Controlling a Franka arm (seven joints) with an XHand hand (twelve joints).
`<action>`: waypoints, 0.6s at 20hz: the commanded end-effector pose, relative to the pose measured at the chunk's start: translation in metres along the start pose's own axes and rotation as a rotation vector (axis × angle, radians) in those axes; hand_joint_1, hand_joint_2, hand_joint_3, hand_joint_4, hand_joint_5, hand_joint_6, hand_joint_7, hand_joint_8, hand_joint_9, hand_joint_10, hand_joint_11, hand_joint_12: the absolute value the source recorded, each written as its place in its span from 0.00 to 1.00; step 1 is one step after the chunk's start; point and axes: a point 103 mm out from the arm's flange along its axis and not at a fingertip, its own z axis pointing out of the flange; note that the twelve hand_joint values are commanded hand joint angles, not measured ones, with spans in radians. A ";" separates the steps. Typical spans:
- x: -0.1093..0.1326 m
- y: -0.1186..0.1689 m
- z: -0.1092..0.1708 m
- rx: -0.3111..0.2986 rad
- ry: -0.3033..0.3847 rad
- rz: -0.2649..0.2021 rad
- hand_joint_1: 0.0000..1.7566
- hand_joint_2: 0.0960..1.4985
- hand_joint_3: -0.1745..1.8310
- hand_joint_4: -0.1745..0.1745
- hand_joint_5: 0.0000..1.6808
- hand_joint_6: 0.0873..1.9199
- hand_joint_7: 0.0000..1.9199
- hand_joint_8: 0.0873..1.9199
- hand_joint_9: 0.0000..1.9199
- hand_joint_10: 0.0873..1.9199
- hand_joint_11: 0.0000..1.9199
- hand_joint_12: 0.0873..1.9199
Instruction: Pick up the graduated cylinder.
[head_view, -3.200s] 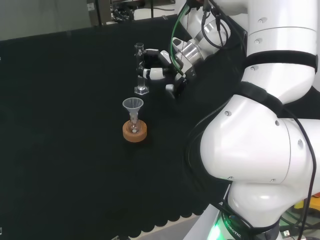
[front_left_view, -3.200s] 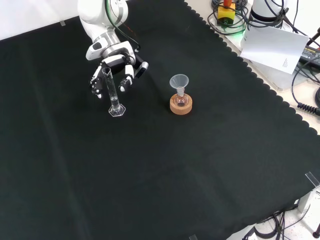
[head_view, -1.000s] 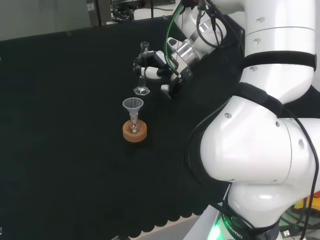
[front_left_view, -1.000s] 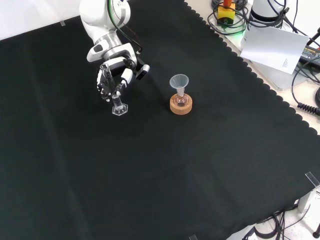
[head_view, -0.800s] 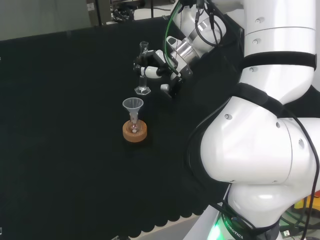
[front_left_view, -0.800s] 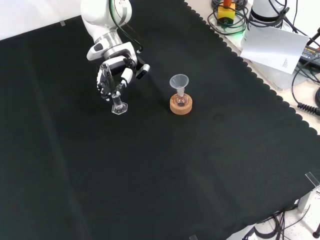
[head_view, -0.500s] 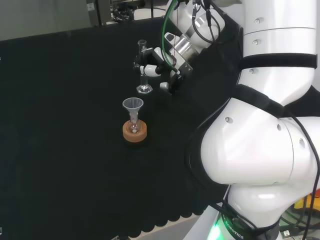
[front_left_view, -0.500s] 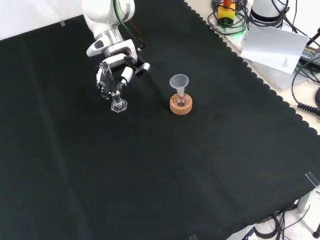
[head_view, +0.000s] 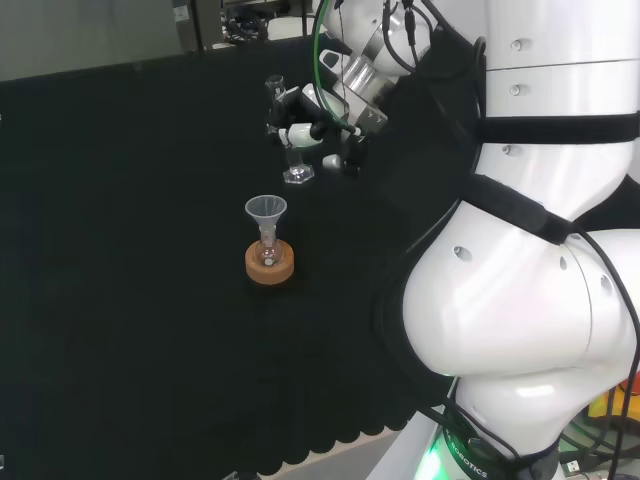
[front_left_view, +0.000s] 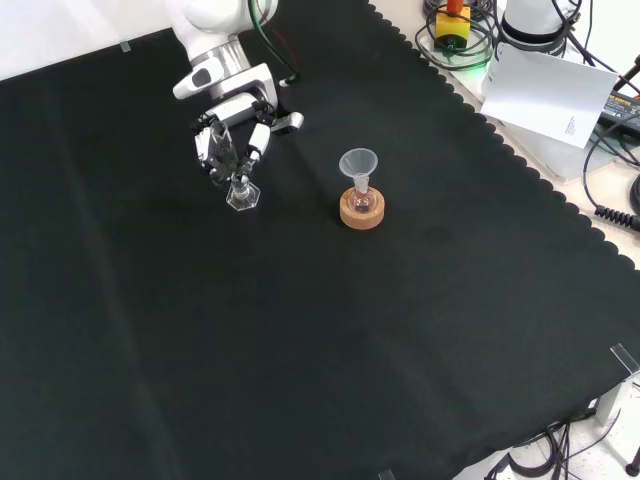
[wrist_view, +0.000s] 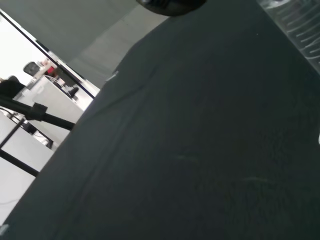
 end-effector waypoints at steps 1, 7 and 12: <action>0.009 -0.016 -0.013 0.028 -0.076 0.015 0.71 0.68 0.09 0.57 0.64 0.46 0.63 0.29 0.78 0.00 0.65 0.35; 0.028 -0.038 -0.029 0.058 -0.152 -0.001 0.71 0.68 0.09 0.57 0.64 0.46 0.63 0.29 0.78 0.00 0.66 0.34; 0.044 -0.068 -0.045 0.082 -0.233 -0.003 0.71 0.68 0.09 0.57 0.64 0.46 0.62 0.29 0.78 0.00 0.66 0.34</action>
